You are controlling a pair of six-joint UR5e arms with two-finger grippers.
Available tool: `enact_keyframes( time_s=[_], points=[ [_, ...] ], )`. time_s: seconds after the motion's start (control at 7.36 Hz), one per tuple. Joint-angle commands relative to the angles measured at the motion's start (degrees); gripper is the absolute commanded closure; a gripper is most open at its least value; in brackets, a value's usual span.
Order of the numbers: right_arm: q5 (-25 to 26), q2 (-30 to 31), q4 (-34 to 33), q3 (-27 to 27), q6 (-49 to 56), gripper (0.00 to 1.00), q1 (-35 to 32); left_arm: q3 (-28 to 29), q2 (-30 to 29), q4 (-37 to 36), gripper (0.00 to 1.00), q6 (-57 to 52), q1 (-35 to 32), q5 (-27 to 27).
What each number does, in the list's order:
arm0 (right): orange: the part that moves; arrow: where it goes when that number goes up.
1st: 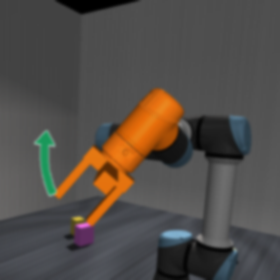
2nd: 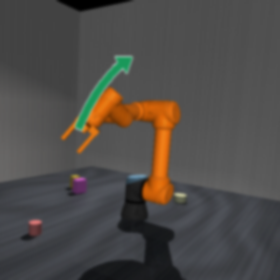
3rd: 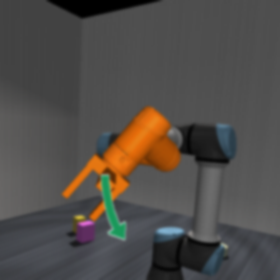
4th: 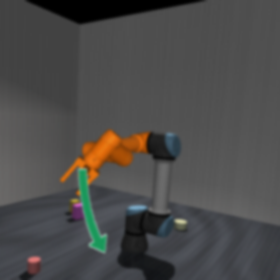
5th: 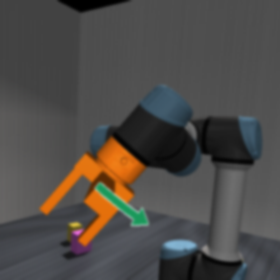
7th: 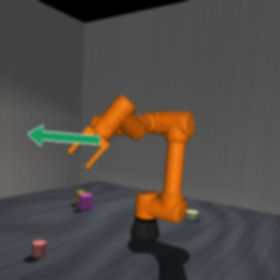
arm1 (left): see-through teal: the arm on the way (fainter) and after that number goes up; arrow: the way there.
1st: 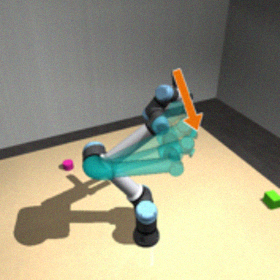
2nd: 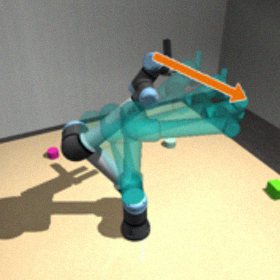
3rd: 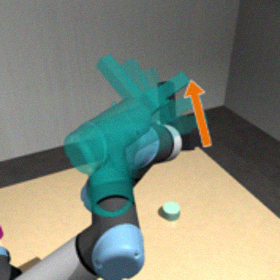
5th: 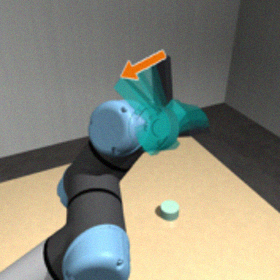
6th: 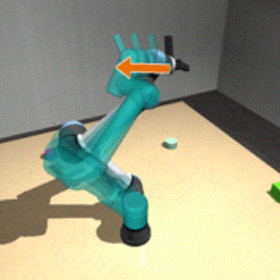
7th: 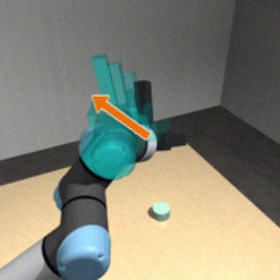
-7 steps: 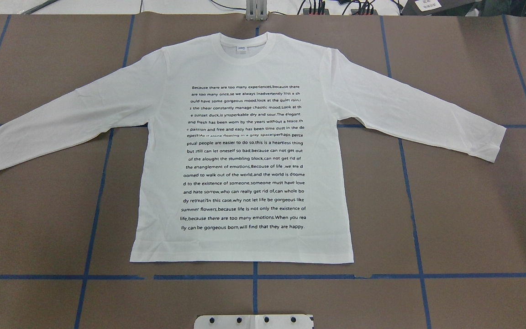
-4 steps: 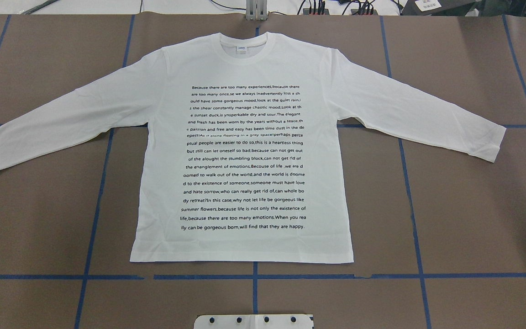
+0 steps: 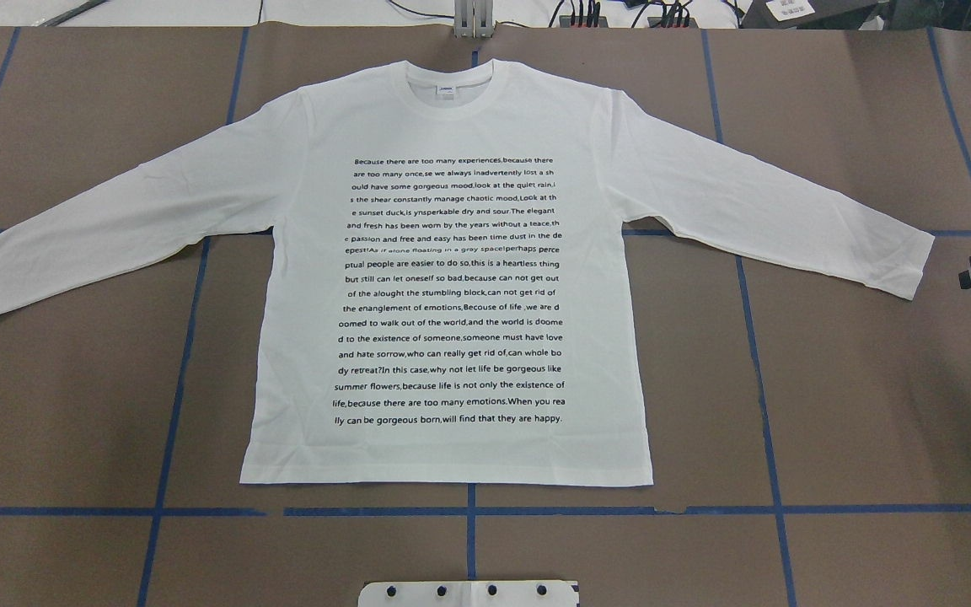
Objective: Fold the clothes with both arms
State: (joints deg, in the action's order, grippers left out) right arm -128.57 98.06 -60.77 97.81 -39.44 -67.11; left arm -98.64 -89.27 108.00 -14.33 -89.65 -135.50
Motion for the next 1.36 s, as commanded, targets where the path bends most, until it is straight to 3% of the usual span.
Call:
enact_keyframes(
  time_s=[0.0,0.14,1.22],
  points=[
    [2.9,-2.9,11.5,-8.0,-8.6,0.08,4.3,-0.3,0.0,0.0,0.0,0.0,0.0,-0.1],
    [5.2,-3.8,11.7,-10.1,-8.6,0.13,5.2,-0.4,0.1,0.0,0.0,-0.1,0.0,-0.1],
    [6.7,-7.9,11.6,-15.4,-8.6,0.16,7.0,-0.5,0.4,0.0,0.0,-0.4,0.0,-0.2]
  ],
)
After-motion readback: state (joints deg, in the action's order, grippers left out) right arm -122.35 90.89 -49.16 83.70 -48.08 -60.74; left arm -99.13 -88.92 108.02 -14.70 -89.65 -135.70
